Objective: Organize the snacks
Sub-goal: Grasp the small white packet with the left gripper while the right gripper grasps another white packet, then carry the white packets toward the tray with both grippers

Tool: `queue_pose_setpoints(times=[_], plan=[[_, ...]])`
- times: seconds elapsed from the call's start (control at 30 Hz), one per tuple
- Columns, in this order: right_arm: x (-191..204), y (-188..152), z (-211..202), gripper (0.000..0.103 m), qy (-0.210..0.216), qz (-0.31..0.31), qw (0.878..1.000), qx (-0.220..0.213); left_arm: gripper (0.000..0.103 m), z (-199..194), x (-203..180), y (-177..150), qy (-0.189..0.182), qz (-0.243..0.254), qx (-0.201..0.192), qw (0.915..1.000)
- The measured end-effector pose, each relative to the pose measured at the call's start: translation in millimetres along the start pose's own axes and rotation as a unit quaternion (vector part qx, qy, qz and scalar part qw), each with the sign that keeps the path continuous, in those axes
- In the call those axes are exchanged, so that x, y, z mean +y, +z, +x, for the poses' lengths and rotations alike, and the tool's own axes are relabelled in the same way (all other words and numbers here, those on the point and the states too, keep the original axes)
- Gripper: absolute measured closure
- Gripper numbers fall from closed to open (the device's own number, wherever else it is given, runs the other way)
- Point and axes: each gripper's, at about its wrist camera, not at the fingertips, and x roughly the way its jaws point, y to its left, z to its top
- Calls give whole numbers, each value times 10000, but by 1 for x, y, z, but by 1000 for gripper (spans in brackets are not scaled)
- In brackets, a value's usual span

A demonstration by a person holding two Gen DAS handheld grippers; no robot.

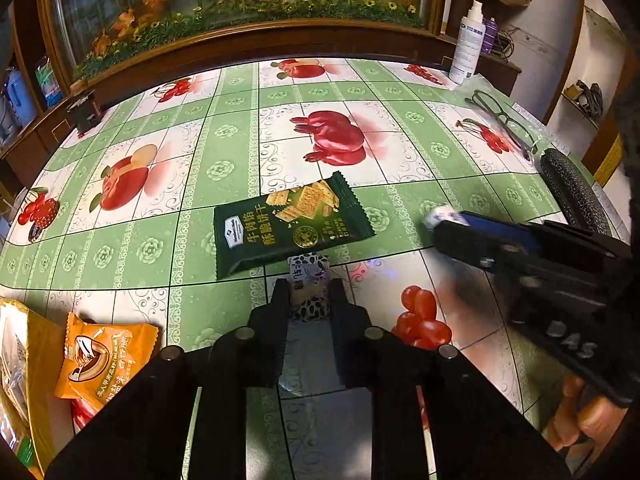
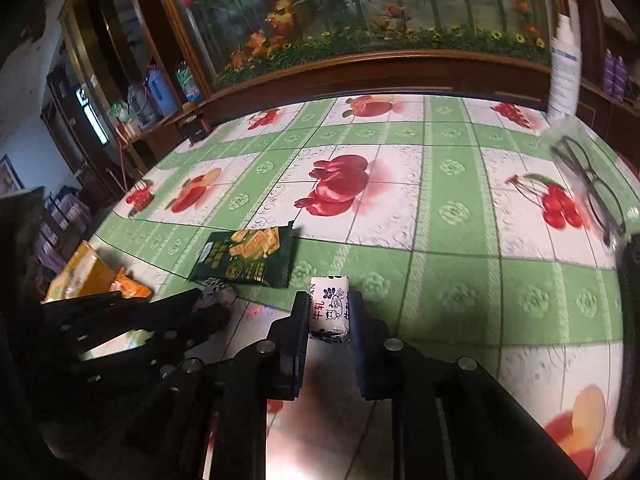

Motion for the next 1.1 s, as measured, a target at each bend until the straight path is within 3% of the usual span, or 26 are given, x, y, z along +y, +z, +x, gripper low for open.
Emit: queue_pose_setpoints(times=[0.23,0.5,0.77,1.1], plan=[[-4,-23,-59,83,318,416,9981,-337,87,-21,7,-22,2,-158,-66,9999],[19,-61,-121,83,729,680,9925,-706,87,-85,16,-55,567,-409,-488,9964],[64,-71,-156,83,919,363,9908,-920,87,-153,32,-71,1138,-500,-1160,9854],[124,-76,-172,84,1057,-197,9886,-1054,87,-188,65,-94,1351,-836,-1406,9772]])
